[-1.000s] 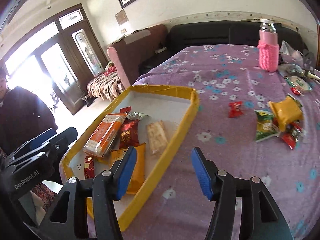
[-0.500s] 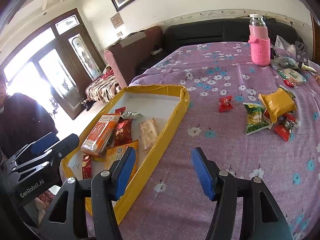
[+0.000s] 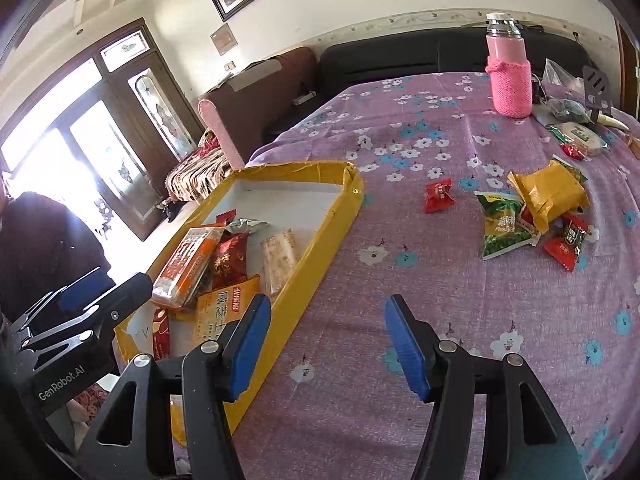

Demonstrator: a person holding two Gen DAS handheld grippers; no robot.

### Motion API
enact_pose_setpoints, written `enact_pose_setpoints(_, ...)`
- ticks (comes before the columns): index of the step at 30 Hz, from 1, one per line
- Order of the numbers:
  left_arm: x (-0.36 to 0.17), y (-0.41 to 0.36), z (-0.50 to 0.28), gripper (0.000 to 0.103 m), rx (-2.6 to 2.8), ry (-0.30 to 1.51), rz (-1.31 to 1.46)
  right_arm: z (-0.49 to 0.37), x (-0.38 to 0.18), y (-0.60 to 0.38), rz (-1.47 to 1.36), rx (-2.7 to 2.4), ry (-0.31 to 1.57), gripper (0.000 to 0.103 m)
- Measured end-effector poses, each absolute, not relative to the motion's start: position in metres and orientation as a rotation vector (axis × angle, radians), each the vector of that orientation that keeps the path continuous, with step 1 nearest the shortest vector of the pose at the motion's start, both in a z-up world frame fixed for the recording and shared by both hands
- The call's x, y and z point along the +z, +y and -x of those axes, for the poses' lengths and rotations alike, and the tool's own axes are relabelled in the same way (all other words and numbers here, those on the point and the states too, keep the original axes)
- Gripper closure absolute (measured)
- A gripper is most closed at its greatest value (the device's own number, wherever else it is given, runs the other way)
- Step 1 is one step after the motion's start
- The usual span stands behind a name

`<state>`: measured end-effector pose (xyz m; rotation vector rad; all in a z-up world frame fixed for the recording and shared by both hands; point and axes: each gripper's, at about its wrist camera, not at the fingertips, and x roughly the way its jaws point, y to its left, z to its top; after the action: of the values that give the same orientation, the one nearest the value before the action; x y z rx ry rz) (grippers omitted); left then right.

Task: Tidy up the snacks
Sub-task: 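Move both open tools back toward the loose snacks on the table, then grasp the yellow-wrapped pack with the left tool while the right tool grasps a red candy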

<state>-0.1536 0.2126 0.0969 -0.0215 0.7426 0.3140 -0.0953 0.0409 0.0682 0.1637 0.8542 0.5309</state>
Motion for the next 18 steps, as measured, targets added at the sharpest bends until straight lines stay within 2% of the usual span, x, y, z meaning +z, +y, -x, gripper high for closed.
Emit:
enact_pose_setpoints(8, 0.098, 0.207, 0.152, 0.025, 0.210, 0.740, 0.059, 0.088, 0.066, 0.014, -0.179, 0.491, 0.852, 0.041)
enact_pose_setpoints(12, 0.103, 0.203, 0.153, 0.025, 0.094, 0.698, 0.104, 0.075, 0.065, -0.039, -0.213, 0.370, 0.843, 0.038)
enact_pose_setpoints(18, 0.090, 0.184, 0.142, 0.025, -0.024, 0.762, 0.143, 0.045, 0.058, -0.106, -0.284, 0.207, 0.870, 0.036)
